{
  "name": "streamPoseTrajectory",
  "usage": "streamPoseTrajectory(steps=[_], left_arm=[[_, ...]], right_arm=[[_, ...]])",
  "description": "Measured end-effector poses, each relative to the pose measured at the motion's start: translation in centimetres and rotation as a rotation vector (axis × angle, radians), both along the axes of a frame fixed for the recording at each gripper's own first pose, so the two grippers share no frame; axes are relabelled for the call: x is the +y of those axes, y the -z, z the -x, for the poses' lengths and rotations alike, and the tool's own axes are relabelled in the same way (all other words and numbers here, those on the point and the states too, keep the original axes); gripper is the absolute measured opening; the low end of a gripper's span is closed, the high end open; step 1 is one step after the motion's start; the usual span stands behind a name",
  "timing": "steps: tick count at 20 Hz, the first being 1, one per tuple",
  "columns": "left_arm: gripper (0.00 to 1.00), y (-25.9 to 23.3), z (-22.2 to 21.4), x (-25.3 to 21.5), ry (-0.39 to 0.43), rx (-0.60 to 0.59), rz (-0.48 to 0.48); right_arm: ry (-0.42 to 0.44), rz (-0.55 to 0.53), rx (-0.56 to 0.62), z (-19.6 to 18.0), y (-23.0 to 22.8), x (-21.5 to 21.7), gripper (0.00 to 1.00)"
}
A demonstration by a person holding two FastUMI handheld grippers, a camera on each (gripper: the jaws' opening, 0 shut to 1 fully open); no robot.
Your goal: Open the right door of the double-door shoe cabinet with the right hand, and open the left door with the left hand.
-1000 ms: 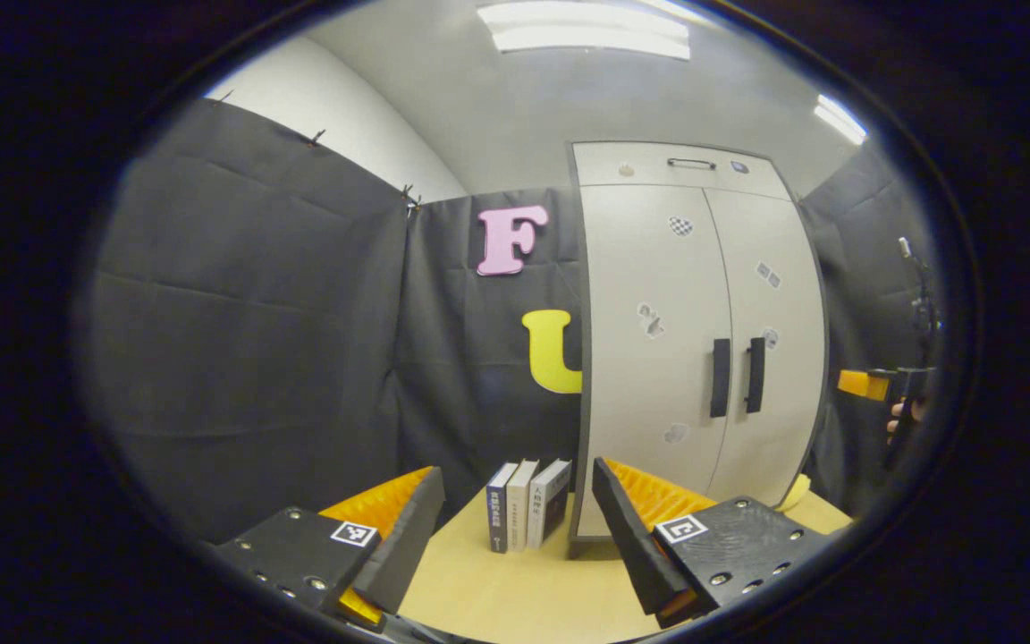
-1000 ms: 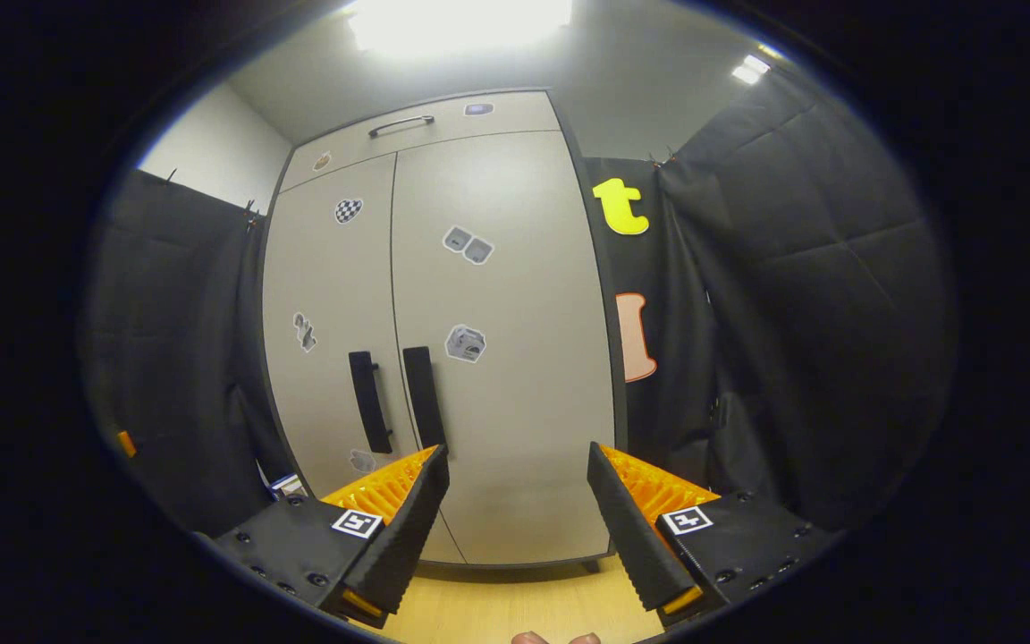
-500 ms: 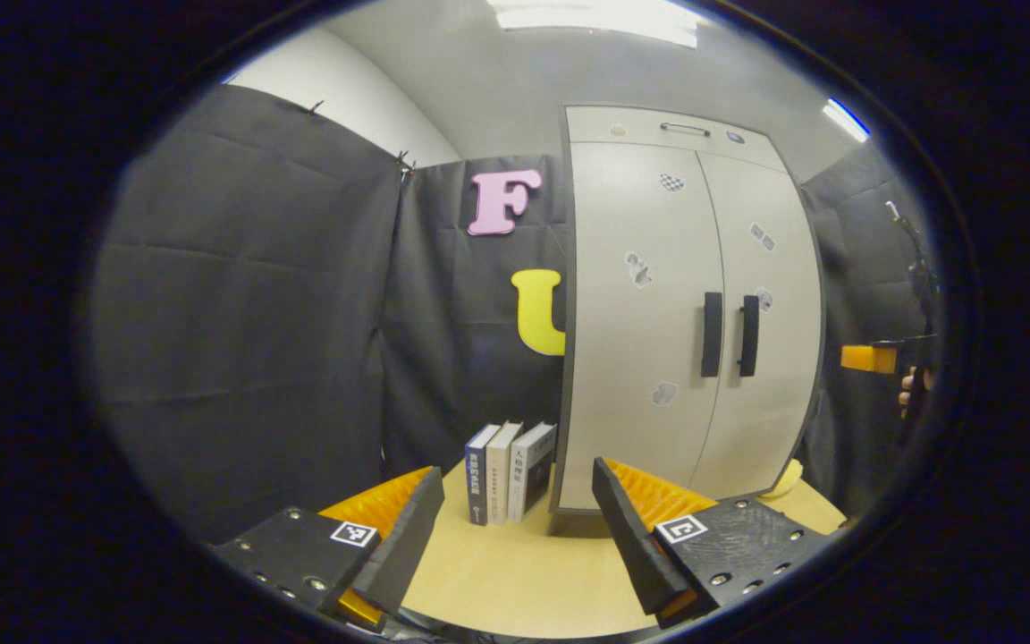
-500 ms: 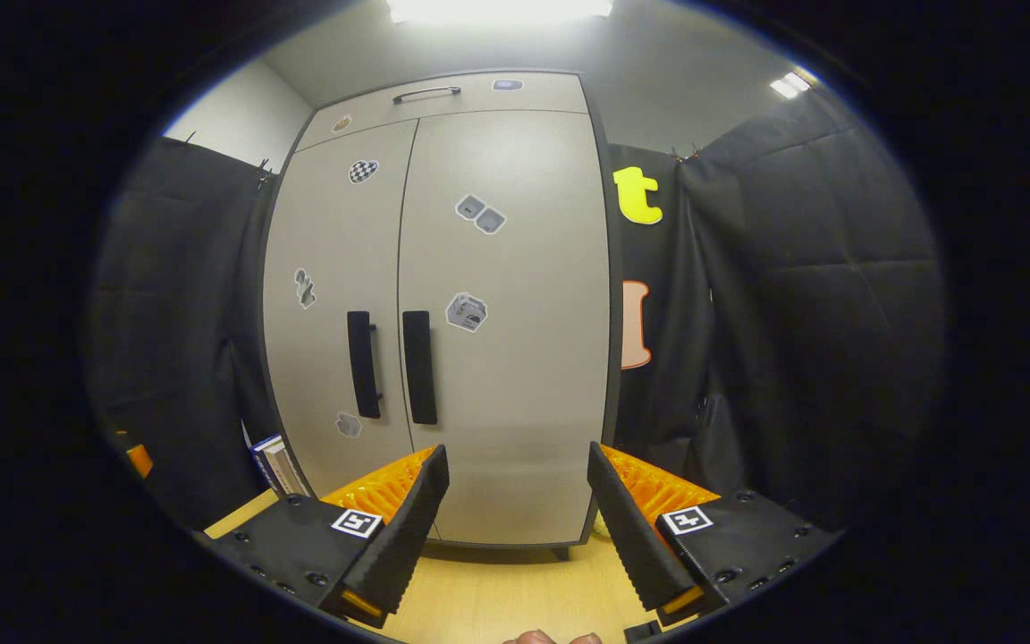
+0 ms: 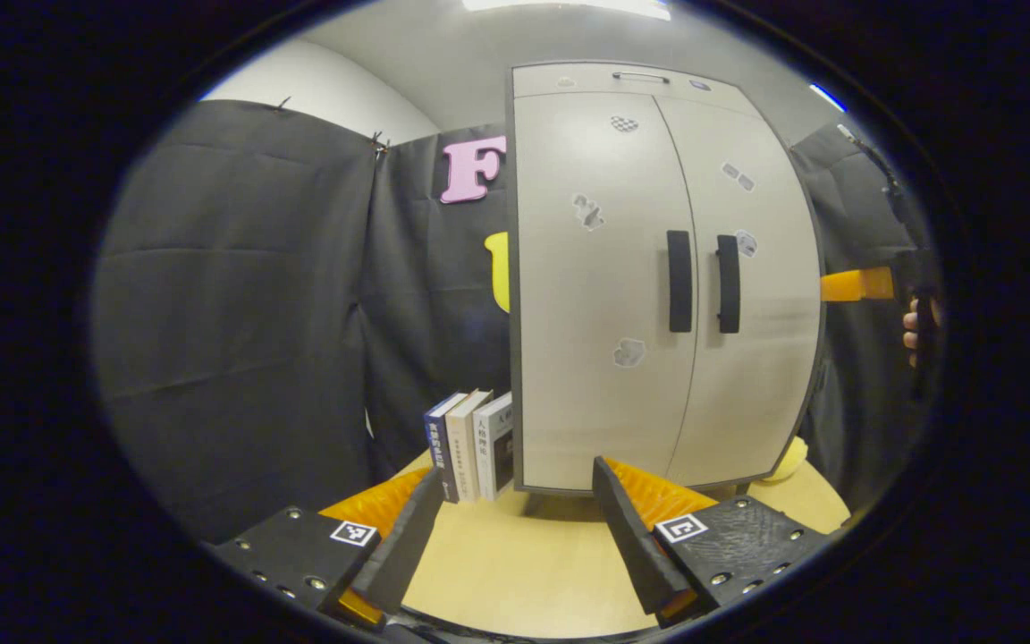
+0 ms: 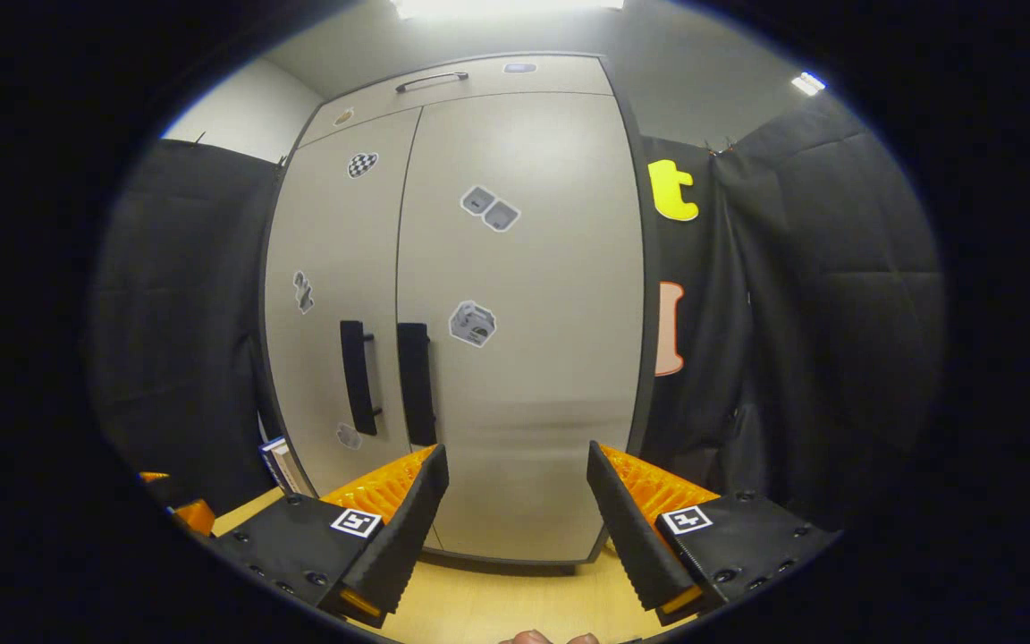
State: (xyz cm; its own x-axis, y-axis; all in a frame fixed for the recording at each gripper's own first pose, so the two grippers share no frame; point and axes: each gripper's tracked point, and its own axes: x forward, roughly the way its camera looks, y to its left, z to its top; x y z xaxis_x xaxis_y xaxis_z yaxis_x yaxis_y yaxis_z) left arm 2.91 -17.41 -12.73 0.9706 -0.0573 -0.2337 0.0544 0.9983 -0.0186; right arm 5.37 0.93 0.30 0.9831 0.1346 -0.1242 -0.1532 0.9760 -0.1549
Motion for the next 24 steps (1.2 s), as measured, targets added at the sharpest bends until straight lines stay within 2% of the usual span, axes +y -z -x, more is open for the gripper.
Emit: streamPoseTrajectory(steps=[5,9,12,16,19,21,22,23,24], left_arm=[[0.98,0.4,1.6,-2.2,-0.083,0.060,0.018],[0.97,-1.0,3.8,-1.1,-0.206,0.063,0.034],[0.98,-1.0,6.1,0.0,-0.273,0.086,0.035],[0.97,0.1,7.9,2.4,-0.321,0.104,0.008],[0.99,1.4,7.9,3.8,-0.332,0.116,0.039],[0.97,2.4,7.6,4.7,-0.319,0.120,0.038],[0.99,2.8,7.3,5.1,-0.301,0.122,0.029],[0.98,3.0,7.0,5.5,-0.276,0.122,0.016],[0.97,3.6,6.6,6.1,-0.248,0.126,0.004]], right_arm=[[-0.139,-0.074,-0.046,-3.3,-2.2,3.4,0.98],[-0.244,-0.119,-0.040,-4.9,-2.2,6.6,0.97],[-0.277,-0.119,-0.052,-6.1,-2.1,8.7,0.97],[-0.228,-0.088,-0.087,-8.0,-2.1,9.7,0.98],[-0.097,-0.121,-0.053,-9.8,-1.3,8.5,0.98],[-0.076,-0.124,-0.019,-10.4,-0.3,8.9,0.95],[-0.061,-0.118,-0.015,-10.6,-0.2,9.1,0.89],[-0.045,-0.103,-0.021,-10.7,0.0,9.3,0.95],[-0.026,-0.086,-0.029,-10.8,0.0,9.4,0.87]])
